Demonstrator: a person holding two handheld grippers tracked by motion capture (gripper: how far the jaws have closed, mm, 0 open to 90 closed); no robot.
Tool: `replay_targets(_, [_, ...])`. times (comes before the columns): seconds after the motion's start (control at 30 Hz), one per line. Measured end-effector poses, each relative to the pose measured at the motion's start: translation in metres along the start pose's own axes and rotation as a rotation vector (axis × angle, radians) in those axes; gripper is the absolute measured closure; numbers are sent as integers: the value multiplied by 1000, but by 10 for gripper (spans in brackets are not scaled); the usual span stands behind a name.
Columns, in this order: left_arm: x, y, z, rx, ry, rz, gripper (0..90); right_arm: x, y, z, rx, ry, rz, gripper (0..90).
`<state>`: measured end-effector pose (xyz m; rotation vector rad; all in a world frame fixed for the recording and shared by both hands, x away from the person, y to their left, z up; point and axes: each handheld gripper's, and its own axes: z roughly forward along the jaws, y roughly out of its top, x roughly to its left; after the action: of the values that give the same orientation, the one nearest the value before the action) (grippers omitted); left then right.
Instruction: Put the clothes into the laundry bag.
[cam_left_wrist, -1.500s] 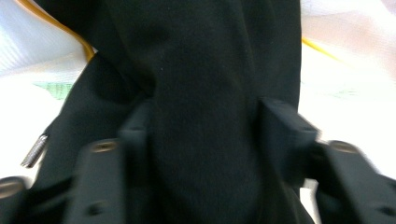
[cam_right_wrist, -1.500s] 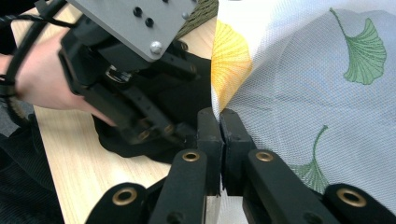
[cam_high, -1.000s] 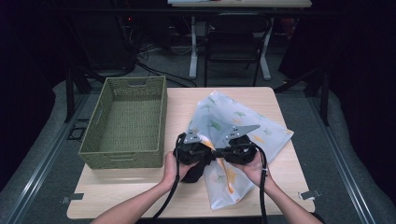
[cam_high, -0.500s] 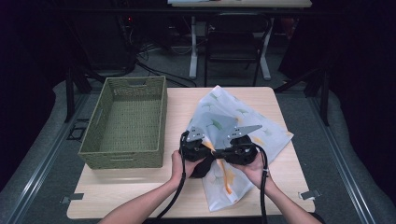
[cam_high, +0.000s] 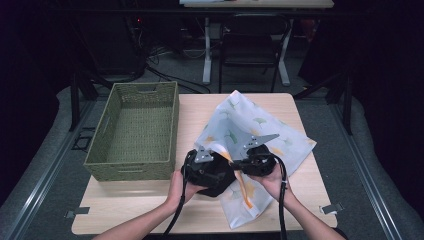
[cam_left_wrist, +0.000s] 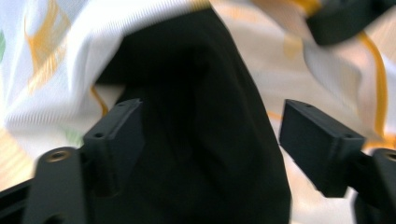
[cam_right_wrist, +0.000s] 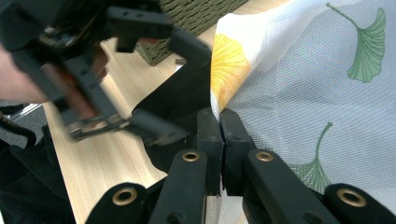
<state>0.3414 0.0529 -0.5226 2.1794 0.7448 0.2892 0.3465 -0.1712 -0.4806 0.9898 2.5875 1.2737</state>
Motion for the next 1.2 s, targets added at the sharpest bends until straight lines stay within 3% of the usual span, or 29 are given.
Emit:
replay_targets(0.07, [-3,-7,1,29,6,1,191,0,0,0,1,0,3,888])
replay_targets(0.2, [1,-15,20,104,20,-7,249,0,0,2,6,1,4,888])
replay_targets(0.23, [5,-17,29,117,-6,-12,377,1,0,2,9,4,4,888])
replay_targets(0.3, [6,-18,31,114,-10,-22,507,1,0,2,7,8,3,889])
replay_targets(0.33, [6,-18,38,113,-22,-18,619,1,0,2,8,10,3,889])
replay_targets(0.37, [6,-18,38,113,-22,-18,673,1,0,2,8,10,3,889])
replay_targets(0.4, [5,-18,40,108,-19,-15,673,1,0,2,6,12,3,889])
replay_targets(0.43, [5,-16,42,87,-16,-10,779,2,0,3,7,15,2,888])
replay_targets(0.47, [5,-16,42,87,-16,-10,791,2,0,3,7,15,2,888])
replay_targets(0.6, [6,-1,32,5,-26,-38,801,6,3,0,-14,21,-10,888])
replay_targets(0.63, [6,-1,32,5,-26,-38,802,6,3,0,-14,21,-10,888])
replay_targets(0.67, [5,7,25,-52,-24,-42,802,7,4,-2,-26,22,-12,889])
replay_targets(0.73, [4,14,21,-96,-29,-38,803,8,6,-4,-37,23,-15,889])
replay_targets(0.77, [4,14,21,-96,-29,-38,804,8,6,-4,-37,23,-15,889])
replay_targets(0.8, [5,19,18,-140,-20,-40,804,8,7,-6,-52,24,-10,888])
replay_targets(0.83, [5,19,18,-140,-20,-40,804,8,7,-6,-52,24,-10,888])
replay_targets(0.9, [7,25,16,-224,-7,-68,804,8,8,-11,-76,24,-8,889])
replay_targets(0.93, [7,25,16,-224,-7,-68,803,8,8,-11,-76,24,-8,889])
replay_targets(1.03, [9,33,14,-317,-5,-105,803,7,10,-17,-119,42,9,889])
replay_targets(1.07, [8,35,14,-362,18,-113,803,7,10,-18,-128,51,21,889])
replay_targets(1.1, [8,35,14,-362,18,-113,803,7,10,-19,-137,65,35,888])
replay_targets(1.13, [7,35,17,-406,8,-131,802,7,10,-19,-143,65,34,889])
replay_targets(1.2, [7,32,26,-382,-6,-127,796,6,10,-18,-135,69,41,888])
